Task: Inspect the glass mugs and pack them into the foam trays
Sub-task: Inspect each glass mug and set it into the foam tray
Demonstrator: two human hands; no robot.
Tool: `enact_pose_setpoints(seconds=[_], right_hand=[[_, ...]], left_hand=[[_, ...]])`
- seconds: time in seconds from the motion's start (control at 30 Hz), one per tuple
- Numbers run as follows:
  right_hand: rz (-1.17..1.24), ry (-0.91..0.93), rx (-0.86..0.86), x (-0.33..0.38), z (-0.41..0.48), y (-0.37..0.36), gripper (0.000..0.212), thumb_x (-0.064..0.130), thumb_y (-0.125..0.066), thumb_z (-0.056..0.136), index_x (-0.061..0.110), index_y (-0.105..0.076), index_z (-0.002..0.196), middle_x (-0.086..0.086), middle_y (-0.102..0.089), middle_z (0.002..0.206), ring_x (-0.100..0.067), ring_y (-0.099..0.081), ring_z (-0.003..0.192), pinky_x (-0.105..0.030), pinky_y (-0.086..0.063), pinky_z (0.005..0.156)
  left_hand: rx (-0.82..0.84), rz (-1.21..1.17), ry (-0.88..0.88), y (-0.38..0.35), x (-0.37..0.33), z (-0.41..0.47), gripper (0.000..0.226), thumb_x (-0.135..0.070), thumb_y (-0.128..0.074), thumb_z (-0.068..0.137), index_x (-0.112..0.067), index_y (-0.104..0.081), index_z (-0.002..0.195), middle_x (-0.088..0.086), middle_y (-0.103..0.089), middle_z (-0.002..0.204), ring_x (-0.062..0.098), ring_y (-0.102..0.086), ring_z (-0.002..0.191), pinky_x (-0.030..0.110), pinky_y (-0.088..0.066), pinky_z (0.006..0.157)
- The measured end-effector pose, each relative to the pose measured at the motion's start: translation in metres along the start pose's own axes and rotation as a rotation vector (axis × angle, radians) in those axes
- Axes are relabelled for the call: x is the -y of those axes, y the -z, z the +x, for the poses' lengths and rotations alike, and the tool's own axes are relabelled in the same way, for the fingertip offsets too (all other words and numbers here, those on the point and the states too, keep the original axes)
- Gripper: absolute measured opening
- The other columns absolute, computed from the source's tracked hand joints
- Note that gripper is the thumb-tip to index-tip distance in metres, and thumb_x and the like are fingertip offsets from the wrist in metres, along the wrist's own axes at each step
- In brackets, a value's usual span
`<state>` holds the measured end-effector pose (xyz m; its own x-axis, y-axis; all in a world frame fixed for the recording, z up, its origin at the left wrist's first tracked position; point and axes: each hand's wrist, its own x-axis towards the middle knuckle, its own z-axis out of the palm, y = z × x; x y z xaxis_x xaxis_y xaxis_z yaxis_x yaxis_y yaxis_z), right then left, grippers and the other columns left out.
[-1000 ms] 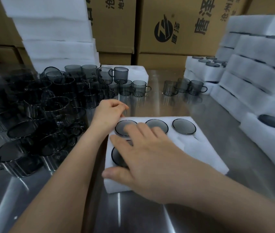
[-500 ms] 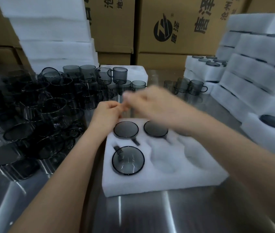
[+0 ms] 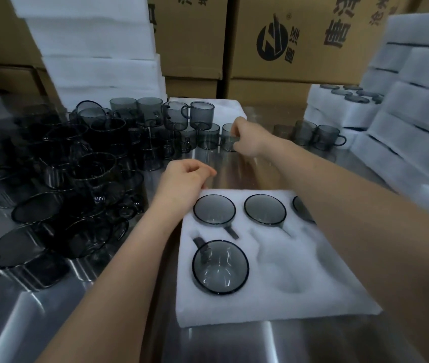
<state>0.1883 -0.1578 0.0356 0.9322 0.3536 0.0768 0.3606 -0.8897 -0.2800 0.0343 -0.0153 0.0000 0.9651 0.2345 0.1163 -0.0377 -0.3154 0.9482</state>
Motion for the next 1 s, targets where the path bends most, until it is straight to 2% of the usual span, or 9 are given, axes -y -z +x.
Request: enact_pose_setpoints(seconds=[0.23,0.3,0.43,0.53,0.6,0.73,0.87,0.93,1.0], right_hand=[[-0.036,-0.059,-0.113,-0.002,-0.019,0.010,0.037,0.002,-0.053,0.090,-0.009,-0.055,0.126,-0.028,-0.059,0.126,-0.041,-0.057,0.116,-0.045,-0.050,0.094],[-0.009,-0.052,-0.138,-0.003,-0.030,0.013,0.030,0.002,-0.055,0.091,-0.009,-0.062,0.118,-0.025,-0.063,0.123,-0.039,-0.059,0.114,-0.042,-0.050,0.097],[0.124,-0.011,-0.205,-0.005,-0.064,0.023,0.016,0.006,-0.060,0.093,0.005,-0.072,0.104,-0.005,-0.065,0.088,-0.023,-0.069,0.089,-0.028,-0.053,0.085],[0.228,0.043,-0.249,0.000,-0.093,0.033,0.010,0.011,-0.064,0.092,0.012,-0.073,0.097,0.002,-0.065,0.075,-0.010,-0.069,0.067,-0.008,-0.049,0.062],[0.300,0.084,-0.278,0.007,-0.112,0.038,0.007,0.012,-0.068,0.090,0.016,-0.073,0.093,0.005,-0.065,0.073,-0.002,-0.064,0.064,-0.002,-0.042,0.055],[0.402,0.196,-0.311,0.028,-0.145,0.045,0.003,0.018,-0.075,0.085,0.020,-0.077,0.087,0.011,-0.068,0.074,-0.007,-0.065,0.076,-0.017,-0.050,0.073],[0.505,0.326,-0.371,0.046,-0.165,0.041,0.008,0.018,-0.079,0.079,0.024,-0.075,0.076,0.016,-0.059,0.071,0.003,-0.054,0.064,-0.013,-0.039,0.065],[0.500,0.377,-0.404,0.051,-0.169,0.037,0.005,0.019,-0.081,0.078,0.020,-0.077,0.080,0.010,-0.053,0.084,0.003,-0.047,0.071,-0.015,-0.035,0.068],[0.554,0.416,-0.437,0.050,-0.170,0.033,0.013,0.019,-0.081,0.078,0.021,-0.075,0.090,0.005,-0.047,0.096,0.003,-0.046,0.081,-0.015,-0.038,0.075]], left_hand=[[0.001,0.007,-0.007,0.000,0.000,-0.001,0.028,-0.016,-0.056,0.090,-0.028,-0.072,0.071,-0.011,-0.055,0.047,0.010,-0.051,0.053,0.027,-0.042,0.065],[0.001,0.016,-0.020,0.001,-0.001,-0.002,0.027,-0.017,-0.056,0.091,-0.029,-0.072,0.072,-0.012,-0.056,0.047,0.008,-0.051,0.052,0.026,-0.042,0.065],[-0.009,0.067,-0.081,0.001,-0.005,-0.005,0.024,-0.018,-0.058,0.091,-0.031,-0.070,0.076,-0.012,-0.061,0.056,0.010,-0.056,0.062,0.027,-0.043,0.068],[-0.055,0.133,-0.134,0.003,-0.011,-0.008,0.013,-0.021,-0.060,0.091,-0.030,-0.068,0.094,-0.003,-0.068,0.080,0.018,-0.064,0.084,0.033,-0.051,0.082],[-0.048,0.132,-0.182,0.005,-0.017,-0.010,0.025,-0.024,-0.066,0.089,-0.028,-0.064,0.114,-0.004,-0.067,0.094,0.021,-0.064,0.091,0.037,-0.051,0.090],[0.097,0.075,-0.289,0.007,-0.033,-0.019,0.070,-0.028,-0.080,0.078,-0.030,-0.047,0.139,-0.011,-0.057,0.122,0.007,-0.063,0.094,0.022,-0.050,0.083],[0.118,0.061,-0.367,0.003,-0.044,-0.027,0.074,-0.024,-0.087,0.066,-0.024,-0.053,0.131,-0.012,-0.065,0.113,-0.004,-0.062,0.099,0.016,-0.049,0.089],[0.059,0.060,-0.393,0.002,-0.047,-0.029,0.067,-0.019,-0.086,0.064,-0.024,-0.058,0.124,-0.012,-0.066,0.107,-0.010,-0.060,0.089,0.009,-0.047,0.078],[0.019,0.032,-0.405,0.001,-0.048,-0.030,0.059,-0.020,-0.084,0.063,-0.026,-0.060,0.116,-0.013,-0.066,0.104,-0.006,-0.061,0.090,0.015,-0.050,0.077]])
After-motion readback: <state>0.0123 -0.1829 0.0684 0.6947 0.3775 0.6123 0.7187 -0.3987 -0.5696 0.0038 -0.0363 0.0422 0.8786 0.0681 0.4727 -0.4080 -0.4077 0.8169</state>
